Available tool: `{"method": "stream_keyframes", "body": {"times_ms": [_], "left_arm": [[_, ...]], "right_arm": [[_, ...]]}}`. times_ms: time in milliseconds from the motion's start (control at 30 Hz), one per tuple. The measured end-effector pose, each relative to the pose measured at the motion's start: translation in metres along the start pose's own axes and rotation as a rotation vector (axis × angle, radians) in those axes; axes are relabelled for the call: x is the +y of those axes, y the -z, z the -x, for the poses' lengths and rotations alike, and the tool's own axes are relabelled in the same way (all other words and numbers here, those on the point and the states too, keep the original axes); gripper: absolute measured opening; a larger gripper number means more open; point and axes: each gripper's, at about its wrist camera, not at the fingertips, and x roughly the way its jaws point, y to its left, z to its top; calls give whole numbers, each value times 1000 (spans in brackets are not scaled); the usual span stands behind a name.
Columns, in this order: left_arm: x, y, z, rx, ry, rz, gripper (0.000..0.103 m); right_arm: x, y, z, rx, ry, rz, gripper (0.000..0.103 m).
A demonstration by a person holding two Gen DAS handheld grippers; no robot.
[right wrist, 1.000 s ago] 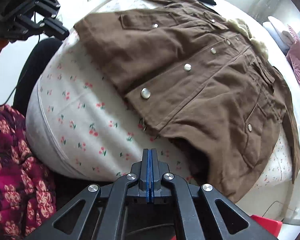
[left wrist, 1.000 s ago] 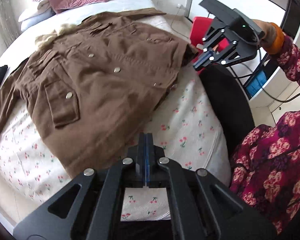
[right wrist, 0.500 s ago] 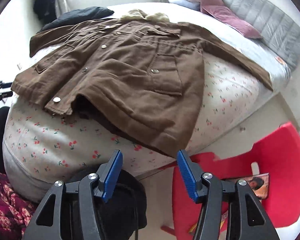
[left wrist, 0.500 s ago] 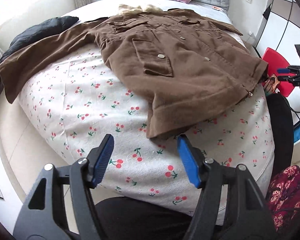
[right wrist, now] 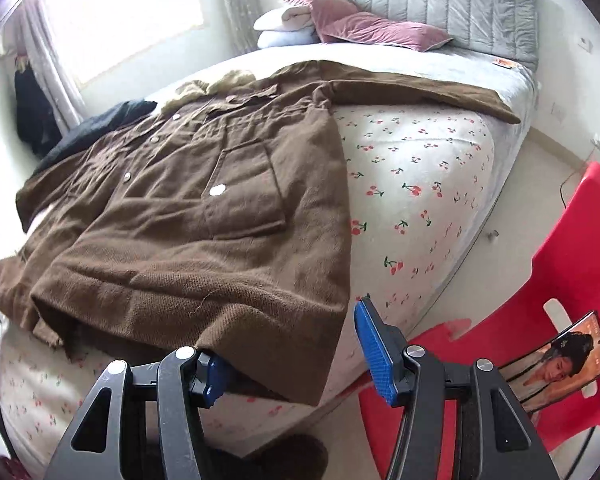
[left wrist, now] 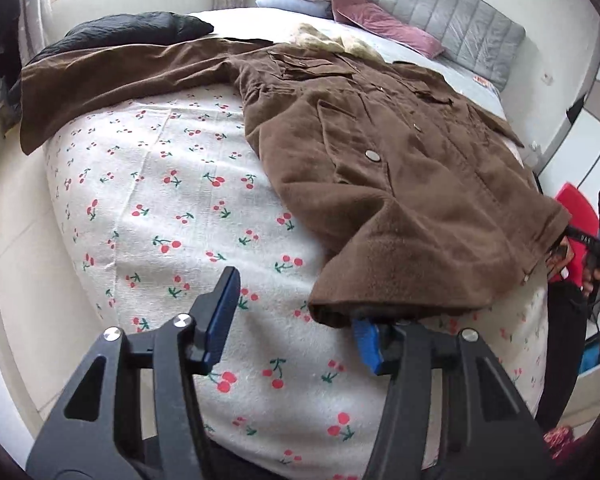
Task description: Fold large clothes
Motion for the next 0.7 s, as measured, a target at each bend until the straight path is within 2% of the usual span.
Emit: {"method": "stream_keyframes", "body": {"times_ms": [100,133,167,200,233,300,367,400,467,533,600,633,667,700], "left_arm": [[-6,0,-22,74,16,20,53],[-10,2,-29,95,5,5,41],[-16,2,-31,95,1,-21,6],[-20,0,-28,103,-2,-25,8],[-21,-2,-17,78,-33,-10,8],[-18,-11,25,-20,-75,35,7],[-7,-19,73,-107,-56,102,6],[-1,-21,89,-118,-38,136,6],[3,-18,100,-106,-102,125,6],[17,-3,75,12,-144,141,6],[31,23,35,186,-136,155,5],[34,38,19,274,-137,153,0],[38,50,8,348,-141,146,0],[36,53,14,324,-133,103,1]], "right_arm": [[-5,2,-22,40,-7,-27,57],[-4,4,-28,57,-16,-28,45],[-4,5,-28,61,-39,-33,33],[-3,3,-24,53,-41,-42,13],[0,-2,-14,36,-13,-40,8],[5,-14,19,-60,23,-35,7],[10,-29,63,-155,56,-27,6],[11,-36,81,-186,63,-24,6],[12,-44,89,-172,99,-4,6],[8,-35,72,-95,170,33,6],[-6,-16,43,40,170,22,8],[-14,-3,28,117,162,0,9],[-24,9,19,177,161,-24,10],[-31,17,16,217,168,-48,10]]}}
